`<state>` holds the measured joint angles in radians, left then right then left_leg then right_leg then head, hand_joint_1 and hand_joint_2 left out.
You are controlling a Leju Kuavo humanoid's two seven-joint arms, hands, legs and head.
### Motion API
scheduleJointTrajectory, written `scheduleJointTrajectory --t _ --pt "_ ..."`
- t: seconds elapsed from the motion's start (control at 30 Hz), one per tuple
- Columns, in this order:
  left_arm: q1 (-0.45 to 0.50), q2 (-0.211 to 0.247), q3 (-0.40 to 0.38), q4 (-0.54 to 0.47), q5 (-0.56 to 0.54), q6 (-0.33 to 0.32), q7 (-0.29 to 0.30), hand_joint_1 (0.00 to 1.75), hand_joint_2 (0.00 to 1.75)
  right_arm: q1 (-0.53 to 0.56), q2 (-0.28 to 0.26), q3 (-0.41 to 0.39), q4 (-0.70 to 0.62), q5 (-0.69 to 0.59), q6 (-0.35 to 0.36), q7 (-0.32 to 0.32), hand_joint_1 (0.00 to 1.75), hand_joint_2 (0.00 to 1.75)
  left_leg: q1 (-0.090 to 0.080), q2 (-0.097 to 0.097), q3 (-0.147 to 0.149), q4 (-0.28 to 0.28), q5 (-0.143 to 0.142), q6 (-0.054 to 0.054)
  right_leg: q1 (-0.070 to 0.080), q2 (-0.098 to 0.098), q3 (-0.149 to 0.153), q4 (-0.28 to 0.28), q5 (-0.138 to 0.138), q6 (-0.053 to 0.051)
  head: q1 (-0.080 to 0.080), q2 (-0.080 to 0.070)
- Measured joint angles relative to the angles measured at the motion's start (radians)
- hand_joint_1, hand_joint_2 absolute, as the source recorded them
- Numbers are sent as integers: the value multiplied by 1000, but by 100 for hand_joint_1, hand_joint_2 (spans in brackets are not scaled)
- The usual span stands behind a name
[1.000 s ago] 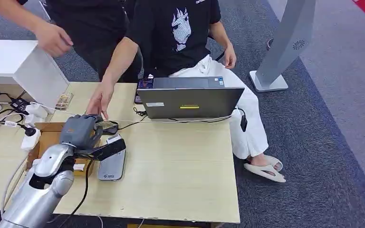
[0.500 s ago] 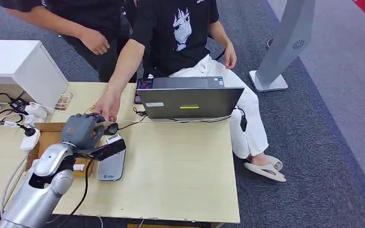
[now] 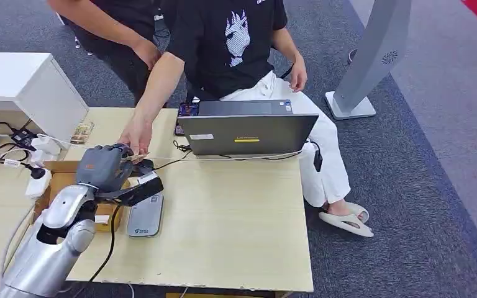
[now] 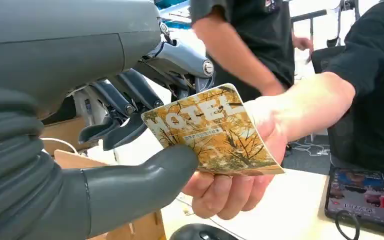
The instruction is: Pass the card to the sensor for recognition and then transmit it.
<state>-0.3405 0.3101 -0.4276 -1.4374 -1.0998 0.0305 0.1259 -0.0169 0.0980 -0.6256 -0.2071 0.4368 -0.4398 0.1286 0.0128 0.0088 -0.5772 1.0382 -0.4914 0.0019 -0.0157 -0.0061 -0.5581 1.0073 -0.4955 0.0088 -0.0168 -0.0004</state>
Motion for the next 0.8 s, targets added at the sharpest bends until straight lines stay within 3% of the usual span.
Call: scheduleJointTrajectory --t 0.73,0.77,0.8 --pt "-2 0 3 0 0 0 0 175 175 0 0 0 0 0 0 0 0 175 0 5 -1 0 -1 0 0 5 -3 0 0 0 0 0" --pt "-2 -1 4 -1 -10 25 2 175 175 0 0 0 0 5 -2 -3 0 175 0 5 -1 0 -1 0 0 5 -3 0 0 0 0 0" --pt "-2 -6 12 -5 -27 72 9 0 175 0 0 0 0 12 -5 -10 0 175 0 5 -2 0 -1 0 0 5 -4 0 0 0 0 0"
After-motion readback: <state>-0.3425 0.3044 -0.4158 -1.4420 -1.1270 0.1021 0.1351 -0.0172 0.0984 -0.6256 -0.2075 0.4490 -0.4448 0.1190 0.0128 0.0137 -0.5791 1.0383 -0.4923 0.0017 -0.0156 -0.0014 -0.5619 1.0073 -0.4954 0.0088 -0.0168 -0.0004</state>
